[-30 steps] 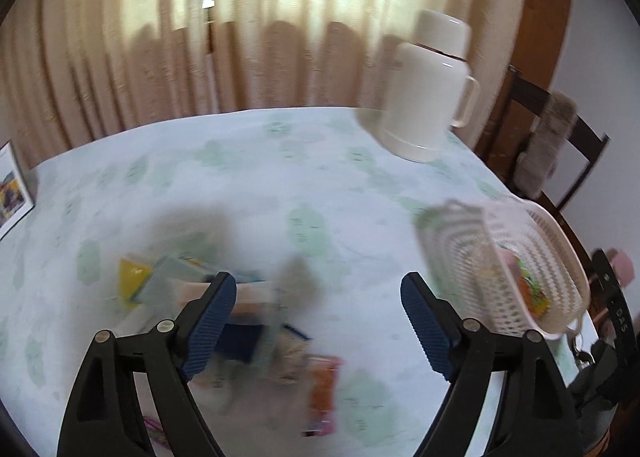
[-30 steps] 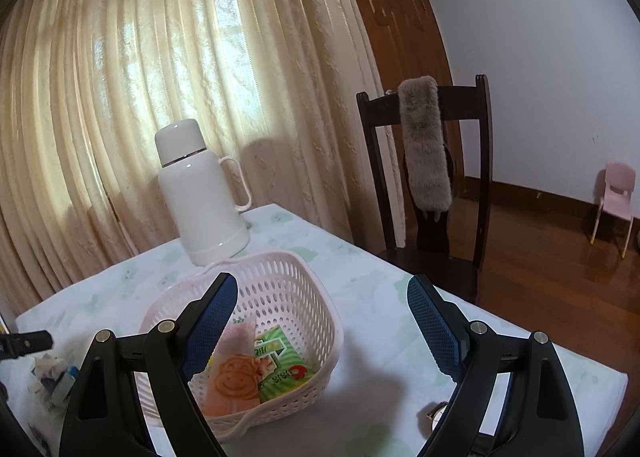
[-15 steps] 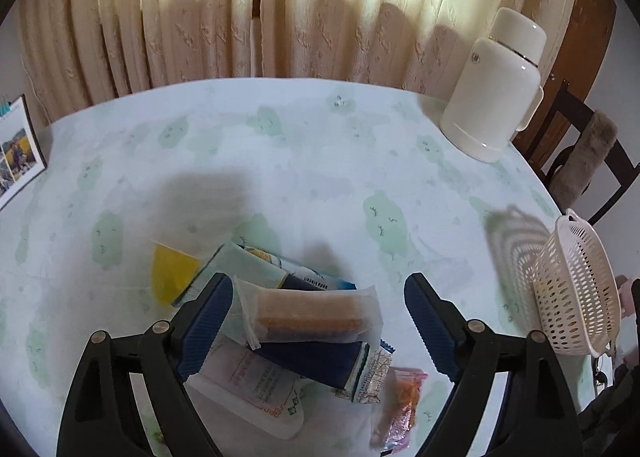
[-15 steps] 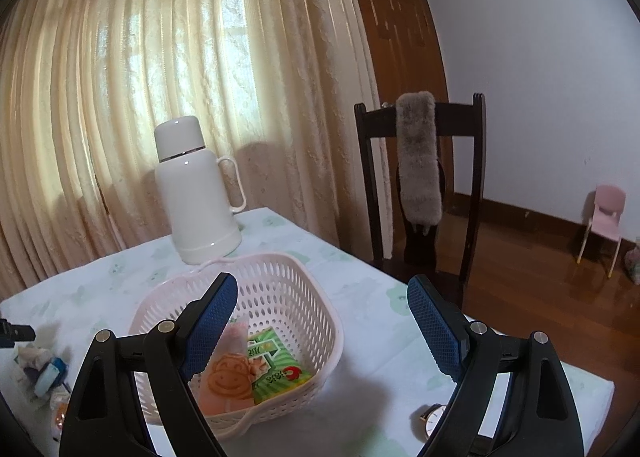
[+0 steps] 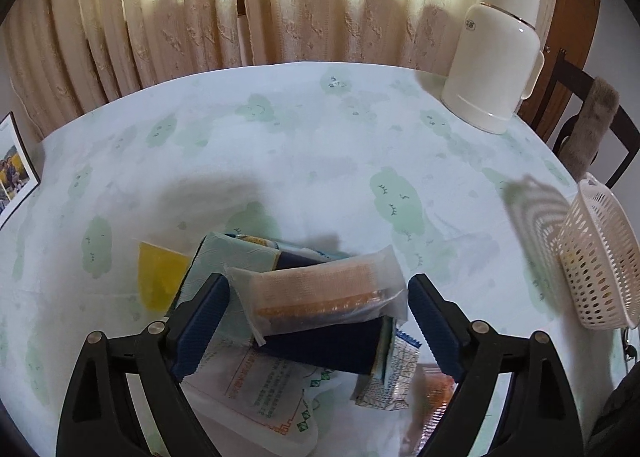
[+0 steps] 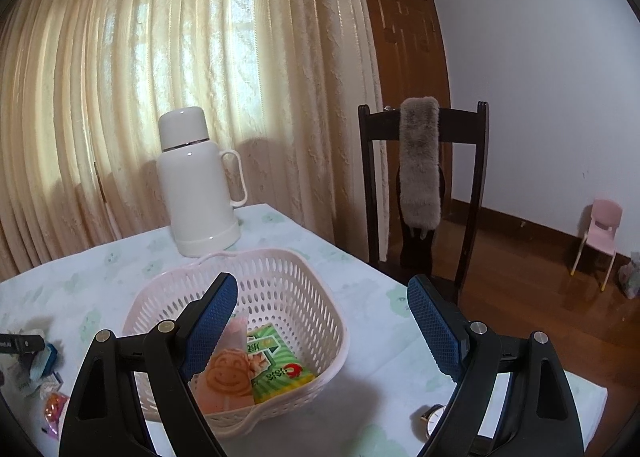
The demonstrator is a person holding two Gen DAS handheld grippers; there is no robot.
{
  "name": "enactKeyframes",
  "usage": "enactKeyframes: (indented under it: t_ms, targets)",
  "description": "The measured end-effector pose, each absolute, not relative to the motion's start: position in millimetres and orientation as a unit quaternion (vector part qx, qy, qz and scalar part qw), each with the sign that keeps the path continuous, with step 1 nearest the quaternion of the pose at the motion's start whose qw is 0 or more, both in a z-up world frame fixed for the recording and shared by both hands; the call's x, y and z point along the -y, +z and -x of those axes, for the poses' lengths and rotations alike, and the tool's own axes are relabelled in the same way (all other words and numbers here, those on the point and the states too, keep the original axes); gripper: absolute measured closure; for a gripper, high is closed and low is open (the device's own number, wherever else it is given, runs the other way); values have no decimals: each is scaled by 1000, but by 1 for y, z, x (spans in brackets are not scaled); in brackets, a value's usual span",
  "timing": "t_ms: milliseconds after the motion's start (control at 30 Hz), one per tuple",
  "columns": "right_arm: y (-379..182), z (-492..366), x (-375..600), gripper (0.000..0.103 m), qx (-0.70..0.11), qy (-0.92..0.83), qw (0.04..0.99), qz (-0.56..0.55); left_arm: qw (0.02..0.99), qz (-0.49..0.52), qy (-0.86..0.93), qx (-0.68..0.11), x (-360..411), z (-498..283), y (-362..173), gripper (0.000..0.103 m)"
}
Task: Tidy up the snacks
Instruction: 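Move the left gripper back to the snacks and grasp the wafer pack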
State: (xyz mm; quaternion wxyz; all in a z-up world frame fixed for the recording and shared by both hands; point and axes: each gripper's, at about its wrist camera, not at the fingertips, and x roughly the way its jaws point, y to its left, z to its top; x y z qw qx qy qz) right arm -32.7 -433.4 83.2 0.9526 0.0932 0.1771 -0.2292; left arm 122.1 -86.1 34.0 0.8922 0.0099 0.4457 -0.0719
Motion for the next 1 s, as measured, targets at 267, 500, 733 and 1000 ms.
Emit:
enactKeyframes:
  t_ms: [267, 500, 733, 1000]
  targets:
    - [83, 33, 433, 16, -177, -230, 953, -92, 897, -10, -65, -437, 82, -120, 35, 31]
    - [85, 36, 427, 16, -160, -240, 955, -70, 901, 10, -59, -429, 70, -111, 43, 32]
    - [92, 46, 401, 16, -121, -253, 960, -7, 916, 40, -60, -394, 48, -88, 74, 32]
    - [95, 47, 371, 16, -117, -231, 965, 49, 927, 71, -47, -367, 16, -60, 96, 32]
